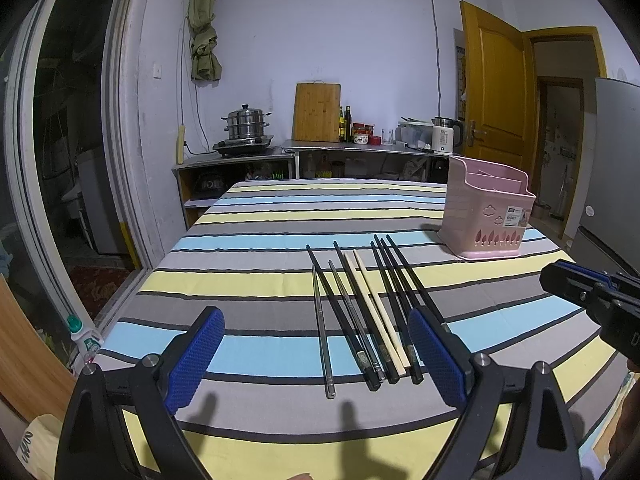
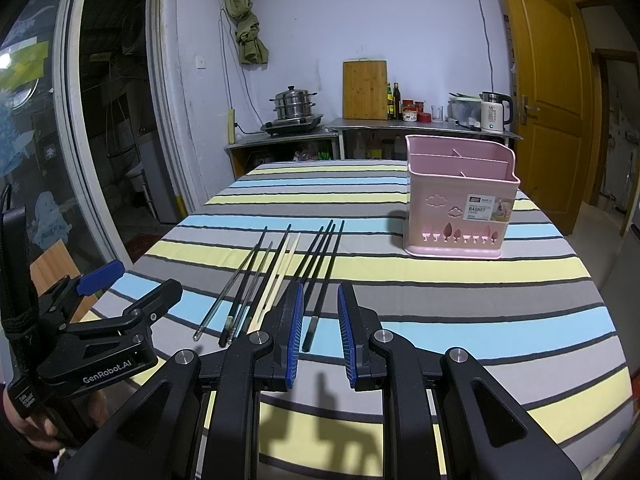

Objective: Organize utensils

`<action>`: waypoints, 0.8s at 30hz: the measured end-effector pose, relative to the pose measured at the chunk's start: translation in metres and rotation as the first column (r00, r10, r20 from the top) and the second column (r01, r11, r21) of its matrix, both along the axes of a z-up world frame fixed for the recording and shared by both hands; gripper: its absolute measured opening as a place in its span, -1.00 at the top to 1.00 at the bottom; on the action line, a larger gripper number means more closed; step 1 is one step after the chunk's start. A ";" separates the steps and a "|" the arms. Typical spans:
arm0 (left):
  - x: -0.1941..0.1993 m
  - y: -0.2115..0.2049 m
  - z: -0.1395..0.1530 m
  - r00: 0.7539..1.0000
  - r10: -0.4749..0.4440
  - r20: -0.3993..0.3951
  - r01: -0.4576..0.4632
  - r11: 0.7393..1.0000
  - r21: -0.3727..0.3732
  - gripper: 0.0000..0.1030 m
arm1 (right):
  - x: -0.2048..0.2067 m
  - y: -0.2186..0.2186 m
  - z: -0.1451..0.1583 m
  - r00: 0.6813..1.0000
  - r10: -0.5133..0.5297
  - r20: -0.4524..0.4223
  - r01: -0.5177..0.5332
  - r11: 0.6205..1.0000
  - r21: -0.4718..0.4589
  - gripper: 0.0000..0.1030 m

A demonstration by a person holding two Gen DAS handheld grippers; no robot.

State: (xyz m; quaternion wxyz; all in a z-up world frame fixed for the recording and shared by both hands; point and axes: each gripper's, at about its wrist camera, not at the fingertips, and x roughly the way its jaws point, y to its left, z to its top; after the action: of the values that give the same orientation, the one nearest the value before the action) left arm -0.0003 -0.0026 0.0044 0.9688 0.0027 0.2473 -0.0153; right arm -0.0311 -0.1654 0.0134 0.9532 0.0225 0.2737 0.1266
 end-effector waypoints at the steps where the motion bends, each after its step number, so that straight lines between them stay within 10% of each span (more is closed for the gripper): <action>1: 0.000 0.000 0.000 1.000 0.000 0.000 0.000 1.000 -0.001 -0.83 | 0.000 0.000 0.000 1.000 0.000 0.001 0.000 1.000 -0.001 0.64; 24: 0.002 0.003 -0.003 1.000 -0.003 -0.001 0.003 1.000 0.000 -0.83 | 0.003 0.009 -0.007 1.000 0.007 -0.008 -0.007 1.000 -0.005 0.64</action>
State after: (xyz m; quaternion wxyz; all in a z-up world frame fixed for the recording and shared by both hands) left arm 0.0014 0.0003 0.0016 0.9687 0.0030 0.2476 -0.0170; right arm -0.0277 -0.1564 0.0060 0.9517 0.0198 0.2778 0.1293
